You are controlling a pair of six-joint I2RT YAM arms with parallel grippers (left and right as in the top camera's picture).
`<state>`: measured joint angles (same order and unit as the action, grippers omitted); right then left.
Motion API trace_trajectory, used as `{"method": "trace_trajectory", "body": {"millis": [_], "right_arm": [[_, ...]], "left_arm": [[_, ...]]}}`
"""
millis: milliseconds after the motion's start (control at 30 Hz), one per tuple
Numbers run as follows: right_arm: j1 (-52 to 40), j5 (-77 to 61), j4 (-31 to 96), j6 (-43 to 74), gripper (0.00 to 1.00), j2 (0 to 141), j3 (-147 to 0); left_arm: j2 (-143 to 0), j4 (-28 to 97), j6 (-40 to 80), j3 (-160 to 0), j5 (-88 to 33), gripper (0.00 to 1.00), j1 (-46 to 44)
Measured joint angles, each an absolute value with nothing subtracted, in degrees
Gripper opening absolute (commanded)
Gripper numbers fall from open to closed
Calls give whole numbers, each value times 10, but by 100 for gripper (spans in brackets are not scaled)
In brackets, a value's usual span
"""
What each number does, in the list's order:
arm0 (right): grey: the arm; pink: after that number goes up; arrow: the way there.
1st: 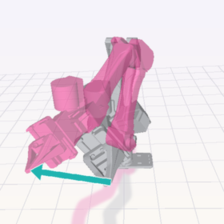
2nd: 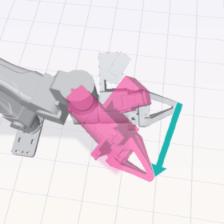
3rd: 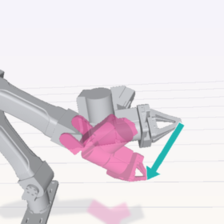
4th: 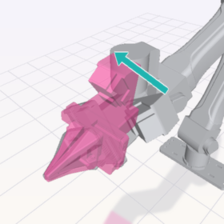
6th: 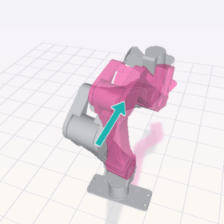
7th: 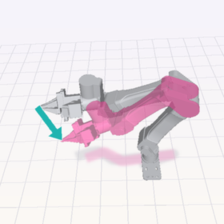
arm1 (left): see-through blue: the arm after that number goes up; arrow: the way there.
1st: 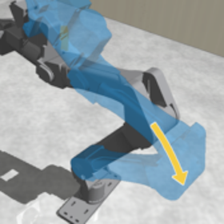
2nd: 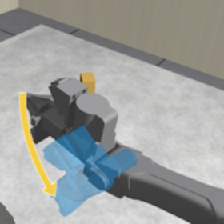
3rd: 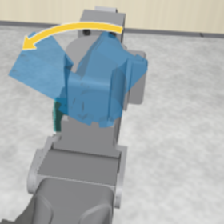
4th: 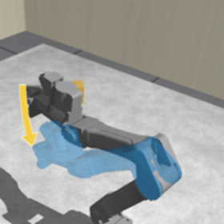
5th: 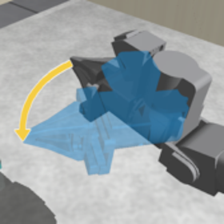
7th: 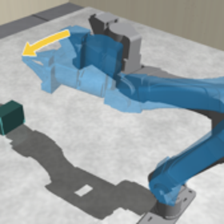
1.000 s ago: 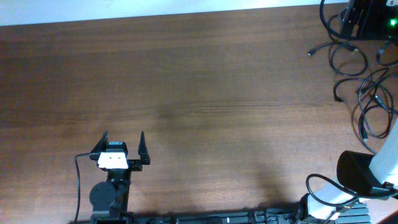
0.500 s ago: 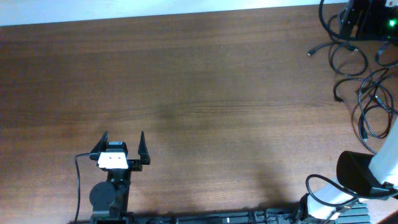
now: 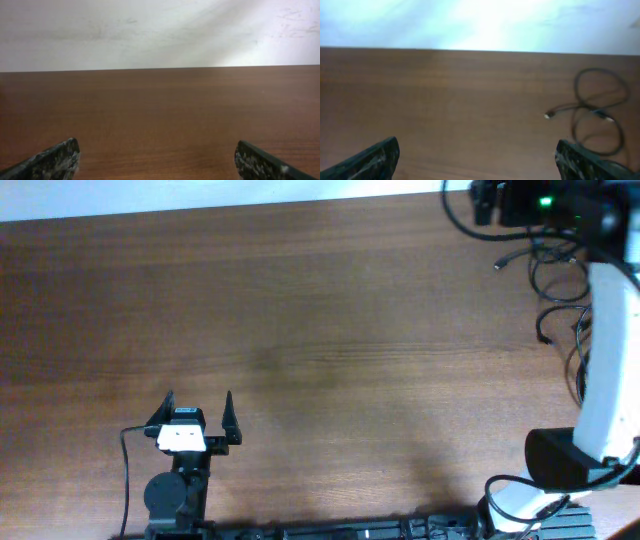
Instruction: Untangle cables
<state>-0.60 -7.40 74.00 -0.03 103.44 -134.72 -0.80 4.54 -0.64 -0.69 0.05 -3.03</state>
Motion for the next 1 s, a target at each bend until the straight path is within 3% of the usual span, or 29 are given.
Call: {"method": "trace_trajectory", "body": {"millis": [233,500,1000], "right_arm": [[-68,-74,627,-1,99,1036,-1218],[-80,-74,587,0,99,1018,-1134],[-80,-74,321,0,99,769,-759]], "left_arm": [[-8,45,-6,-7,1,99,-30],[-8,45,-6,-7,1,99,-30],[-8,45,-6,-7,1,99,-30]]}}
